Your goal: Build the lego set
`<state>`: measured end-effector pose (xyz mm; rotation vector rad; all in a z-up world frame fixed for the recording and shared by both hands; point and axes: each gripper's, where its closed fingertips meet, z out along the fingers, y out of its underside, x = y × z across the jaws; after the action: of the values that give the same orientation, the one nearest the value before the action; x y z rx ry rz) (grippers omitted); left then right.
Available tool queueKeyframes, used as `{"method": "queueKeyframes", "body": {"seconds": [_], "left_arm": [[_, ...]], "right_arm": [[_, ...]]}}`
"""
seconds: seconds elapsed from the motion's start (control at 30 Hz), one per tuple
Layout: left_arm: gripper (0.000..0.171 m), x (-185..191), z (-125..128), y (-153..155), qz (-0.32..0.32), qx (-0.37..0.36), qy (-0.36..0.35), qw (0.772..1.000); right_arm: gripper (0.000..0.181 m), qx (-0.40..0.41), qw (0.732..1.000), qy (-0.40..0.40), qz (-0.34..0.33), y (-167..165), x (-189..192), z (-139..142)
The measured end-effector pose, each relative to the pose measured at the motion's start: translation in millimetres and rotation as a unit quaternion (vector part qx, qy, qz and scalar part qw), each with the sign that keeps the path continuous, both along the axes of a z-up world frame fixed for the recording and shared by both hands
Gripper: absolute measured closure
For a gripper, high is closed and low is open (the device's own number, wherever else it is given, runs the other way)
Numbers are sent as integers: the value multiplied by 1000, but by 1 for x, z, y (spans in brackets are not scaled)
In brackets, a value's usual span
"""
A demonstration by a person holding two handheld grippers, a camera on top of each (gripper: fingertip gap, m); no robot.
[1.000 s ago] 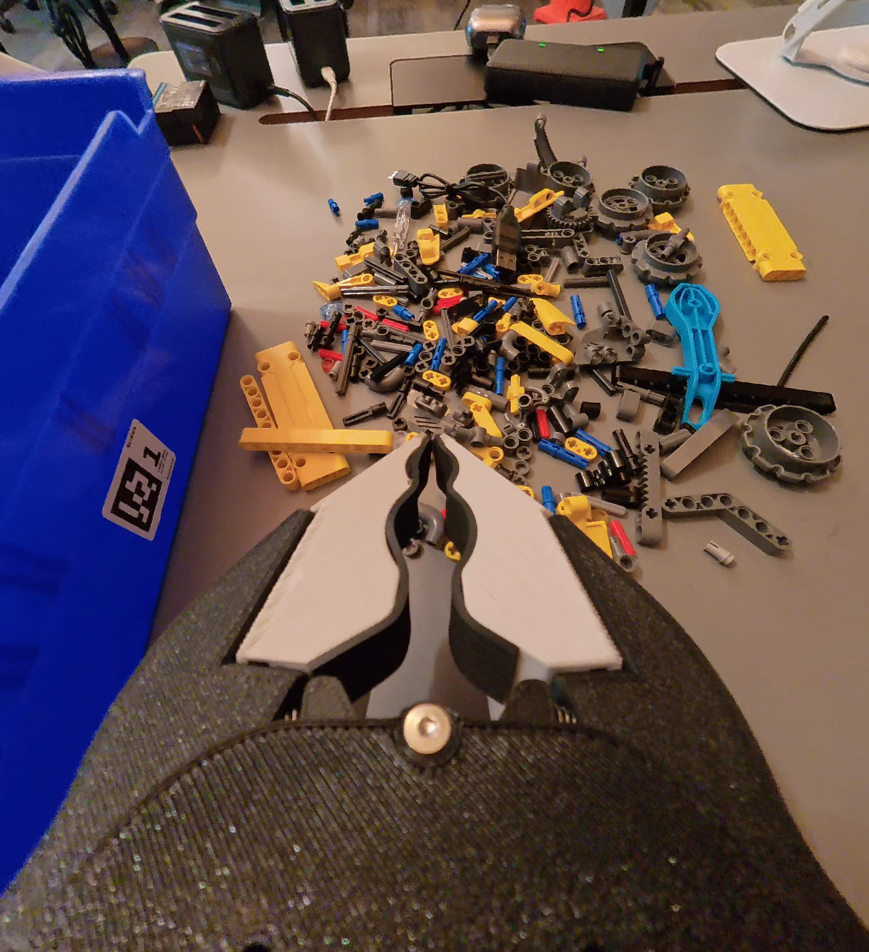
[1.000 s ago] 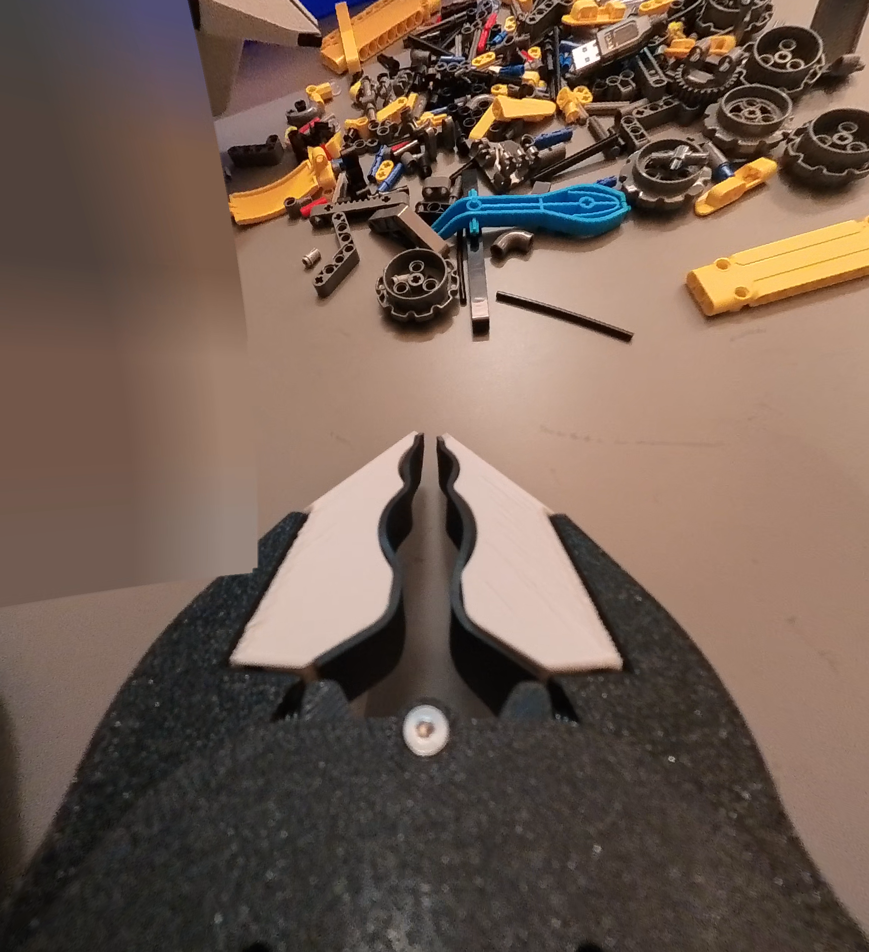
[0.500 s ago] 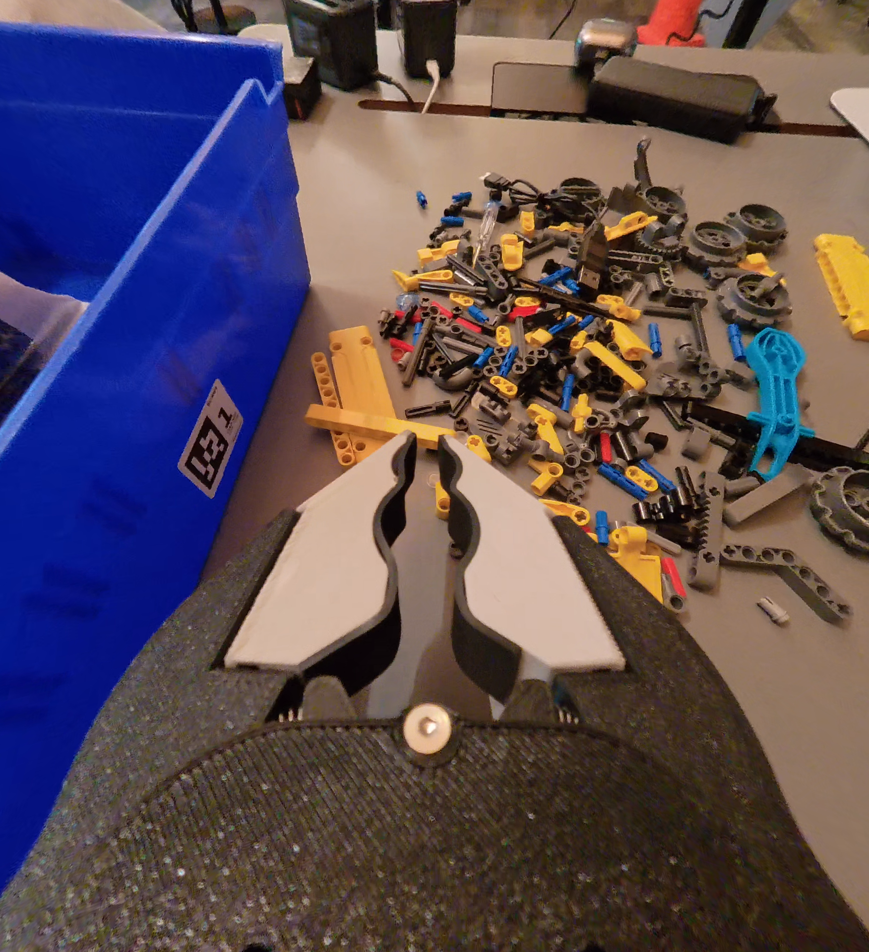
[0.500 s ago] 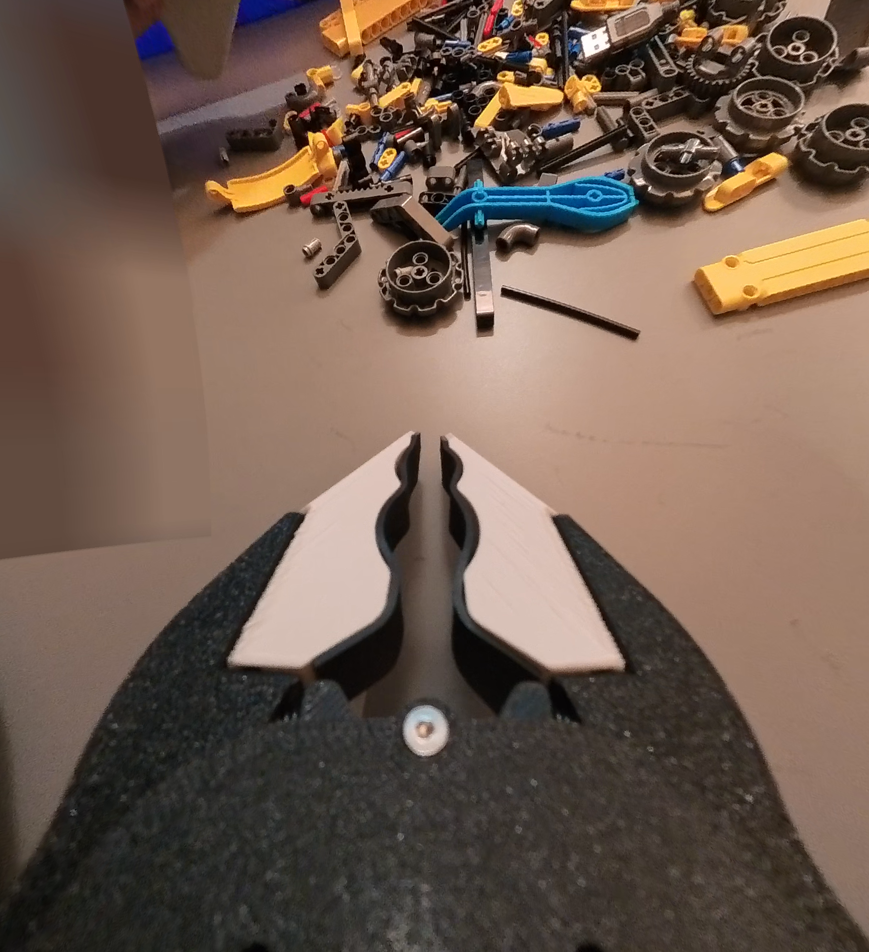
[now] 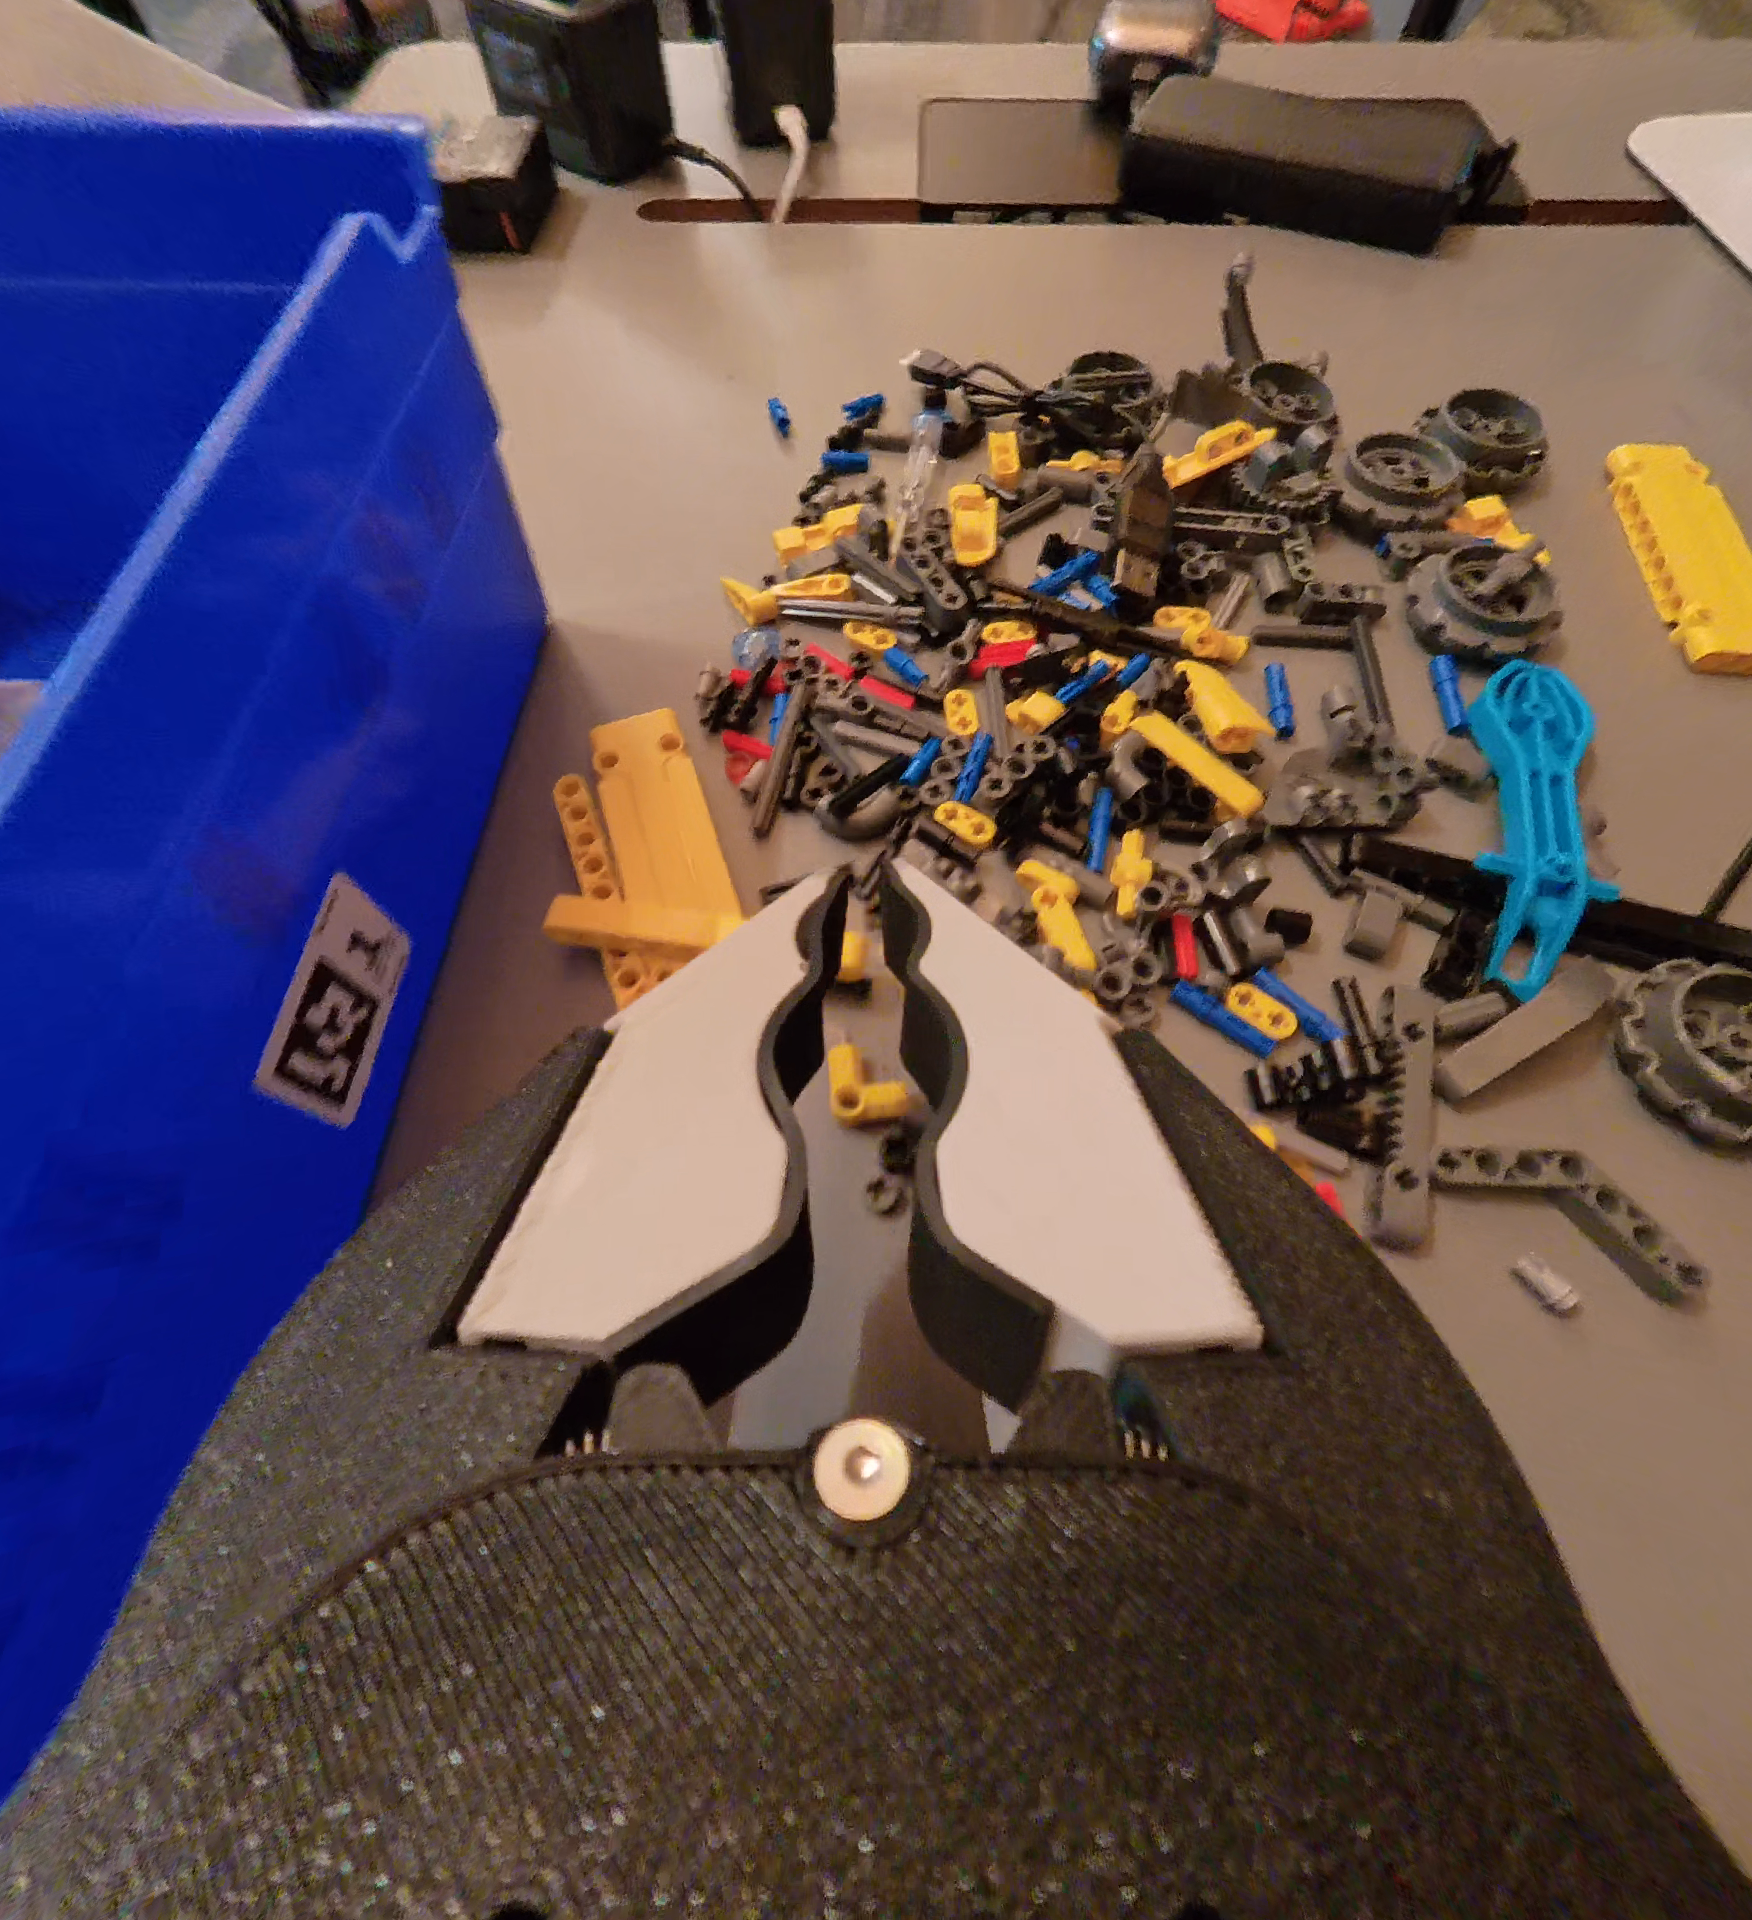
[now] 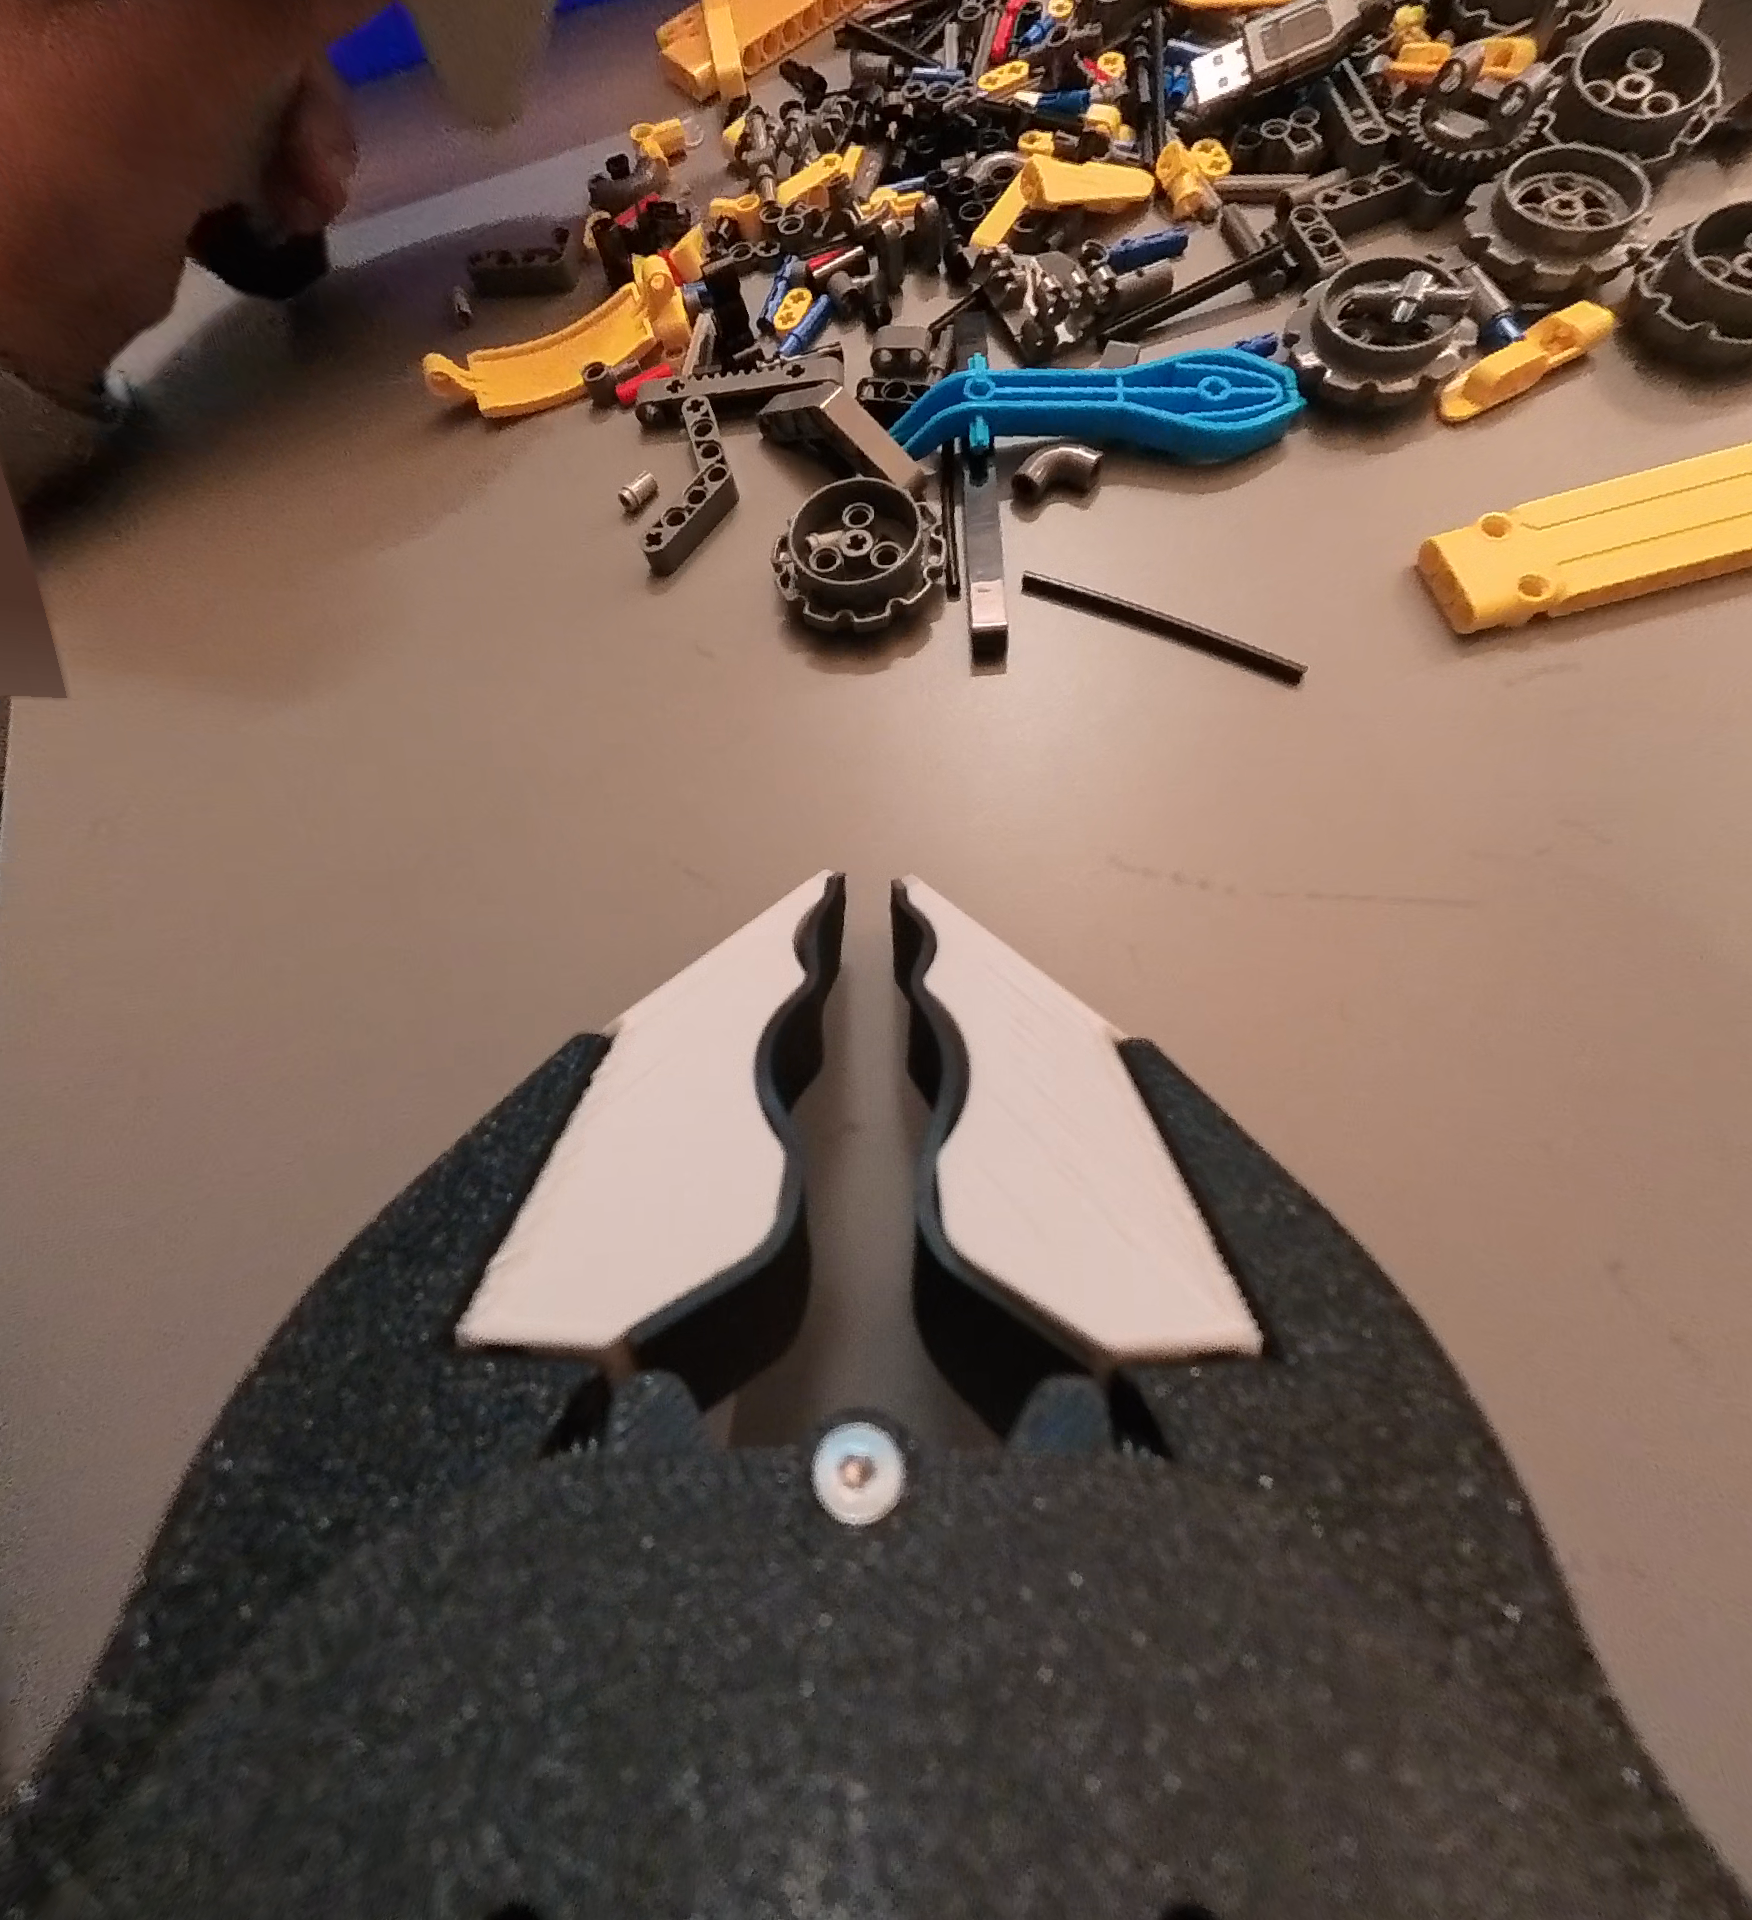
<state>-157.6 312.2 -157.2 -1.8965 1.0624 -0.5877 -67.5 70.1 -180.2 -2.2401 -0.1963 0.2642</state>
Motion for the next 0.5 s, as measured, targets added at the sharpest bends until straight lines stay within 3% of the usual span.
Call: {"method": "queueKeyframes", "body": {"seconds": [0.1,0.23,0.5], "left_arm": [[170,16,-10,1,-28,-37,28,999],[166,7,-33,10,-10,-36,100,994],[152,12,-35,3,-32,-82,70,994]], "right_arm": [[171,8,1000,-8,7,-1,-2,2],[170,10,999,-40,16,-8,-6,0],[165,4,996,-84,21,-20,-6,-4]]}}
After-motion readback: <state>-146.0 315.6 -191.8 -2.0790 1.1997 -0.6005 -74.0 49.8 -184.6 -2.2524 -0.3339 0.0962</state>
